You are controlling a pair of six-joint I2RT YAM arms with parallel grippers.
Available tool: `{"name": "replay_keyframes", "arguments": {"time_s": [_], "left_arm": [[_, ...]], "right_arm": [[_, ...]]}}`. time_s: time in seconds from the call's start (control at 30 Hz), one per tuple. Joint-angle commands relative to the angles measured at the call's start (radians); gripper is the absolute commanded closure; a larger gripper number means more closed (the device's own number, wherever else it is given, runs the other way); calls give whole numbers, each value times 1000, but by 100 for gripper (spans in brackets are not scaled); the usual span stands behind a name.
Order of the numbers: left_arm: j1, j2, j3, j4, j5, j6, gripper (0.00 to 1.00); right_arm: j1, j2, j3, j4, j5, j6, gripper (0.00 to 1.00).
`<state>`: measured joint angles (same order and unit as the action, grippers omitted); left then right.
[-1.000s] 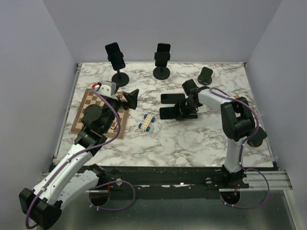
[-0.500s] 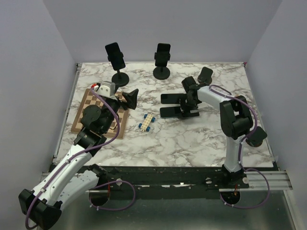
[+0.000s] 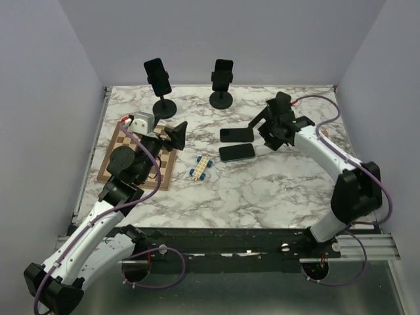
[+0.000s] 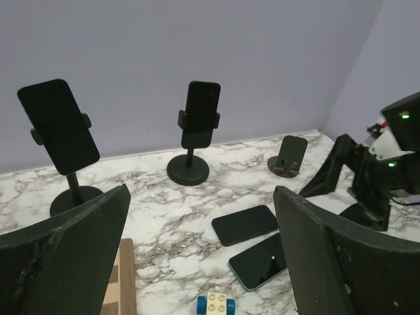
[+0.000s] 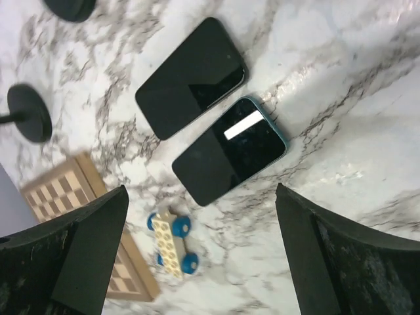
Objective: Remove the phone from the phone stand
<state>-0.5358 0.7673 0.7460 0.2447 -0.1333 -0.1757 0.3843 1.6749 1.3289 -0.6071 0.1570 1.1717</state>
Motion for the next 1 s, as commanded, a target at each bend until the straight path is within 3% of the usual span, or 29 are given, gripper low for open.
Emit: {"name": "replay_keyframes", "arguments": {"time_s": [0.0,0.1,0.3,0.6,0.77,0.97], "left_arm": [[5,-5,5,14,-49,45,1],[5,14,0,18,-81,69,1],[5,38,-5,27,-120,94,1],[5,58,3,21,-132,108,1],[5,41,15,6,-118,103,1],[6,21,18,4,-109,90,1]], "right_arm": [[13,-161,-162,181,-29,-513,0],[29,-224,-245,250,-104,-730,0],[114,-211,-244,374,-41,-856,0],[224,-41,-178,943,319,-850,0],[225,175,35,1062,482,-896,0],[224,389,264,1152,447,-975,0]]}}
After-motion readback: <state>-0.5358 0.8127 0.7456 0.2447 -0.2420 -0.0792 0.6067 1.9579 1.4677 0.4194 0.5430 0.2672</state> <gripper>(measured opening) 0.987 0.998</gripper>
